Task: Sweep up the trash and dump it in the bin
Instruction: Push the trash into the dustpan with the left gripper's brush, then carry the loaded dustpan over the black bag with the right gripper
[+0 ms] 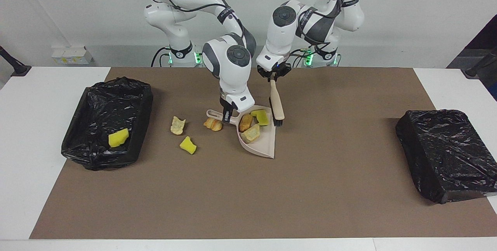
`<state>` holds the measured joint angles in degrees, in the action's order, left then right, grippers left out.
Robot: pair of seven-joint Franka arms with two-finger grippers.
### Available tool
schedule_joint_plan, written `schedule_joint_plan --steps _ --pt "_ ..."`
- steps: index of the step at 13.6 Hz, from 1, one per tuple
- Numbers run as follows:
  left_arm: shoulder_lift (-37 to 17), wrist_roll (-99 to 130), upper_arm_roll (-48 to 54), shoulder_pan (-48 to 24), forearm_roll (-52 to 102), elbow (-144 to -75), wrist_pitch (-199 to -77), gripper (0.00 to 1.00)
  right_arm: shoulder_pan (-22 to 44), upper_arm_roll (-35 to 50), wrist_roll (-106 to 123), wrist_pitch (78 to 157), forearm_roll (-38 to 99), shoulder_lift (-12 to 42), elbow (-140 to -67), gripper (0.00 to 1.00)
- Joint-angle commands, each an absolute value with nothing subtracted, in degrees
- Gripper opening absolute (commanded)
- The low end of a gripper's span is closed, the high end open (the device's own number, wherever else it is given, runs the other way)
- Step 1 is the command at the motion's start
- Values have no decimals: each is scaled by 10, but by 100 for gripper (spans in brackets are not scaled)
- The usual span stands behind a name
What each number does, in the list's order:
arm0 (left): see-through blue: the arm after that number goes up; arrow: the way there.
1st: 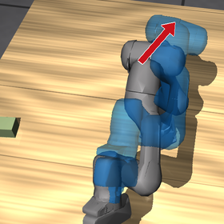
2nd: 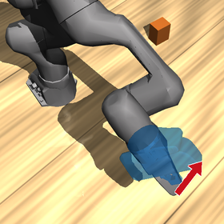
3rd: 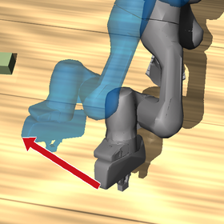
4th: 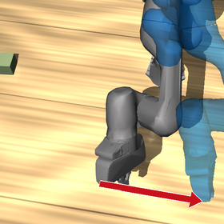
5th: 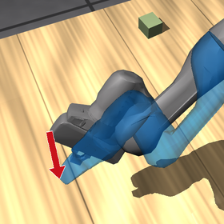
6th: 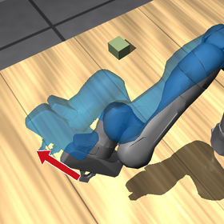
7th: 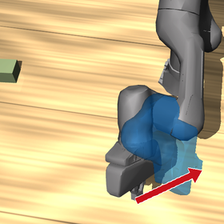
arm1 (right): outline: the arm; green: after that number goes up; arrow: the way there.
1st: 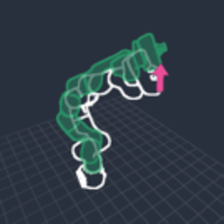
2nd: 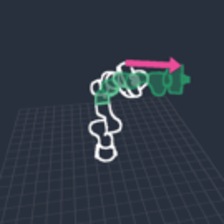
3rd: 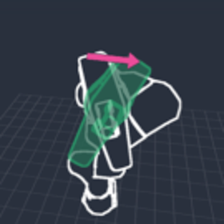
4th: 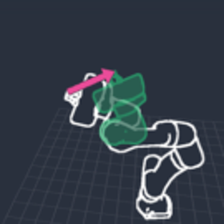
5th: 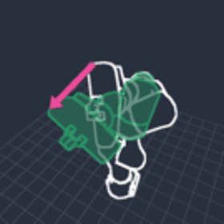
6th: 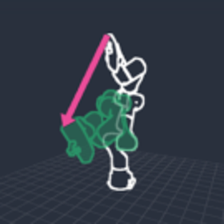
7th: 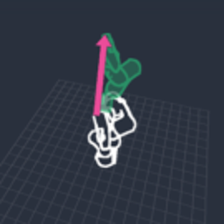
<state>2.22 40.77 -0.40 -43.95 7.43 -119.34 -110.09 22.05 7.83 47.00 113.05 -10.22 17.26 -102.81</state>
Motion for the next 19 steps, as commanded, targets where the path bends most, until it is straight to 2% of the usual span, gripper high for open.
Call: schedule_joint_plan --steps 1,9,12,15,19 --pt "32 417 -12 -438 59 -1172 -1069 0 199 83 482 1131 -98 147 -1042 0" --pt "61 405 -14 -425 57 -1194 -1039 0 144 83 543 1099 -52 100 -1038 0" --pt "65 370 -14 -404 58 -1210 -1042 0 96 83 612 1071 -19 77 -1032 0" --pt "99 367 -13 -409 57 -1265 -1049 0 48 83 663 1056 9 57 -1025 0" --pt "130 374 -8 -446 60 -1330 -1062 0 -52 80 738 964 19 55 -952 0"
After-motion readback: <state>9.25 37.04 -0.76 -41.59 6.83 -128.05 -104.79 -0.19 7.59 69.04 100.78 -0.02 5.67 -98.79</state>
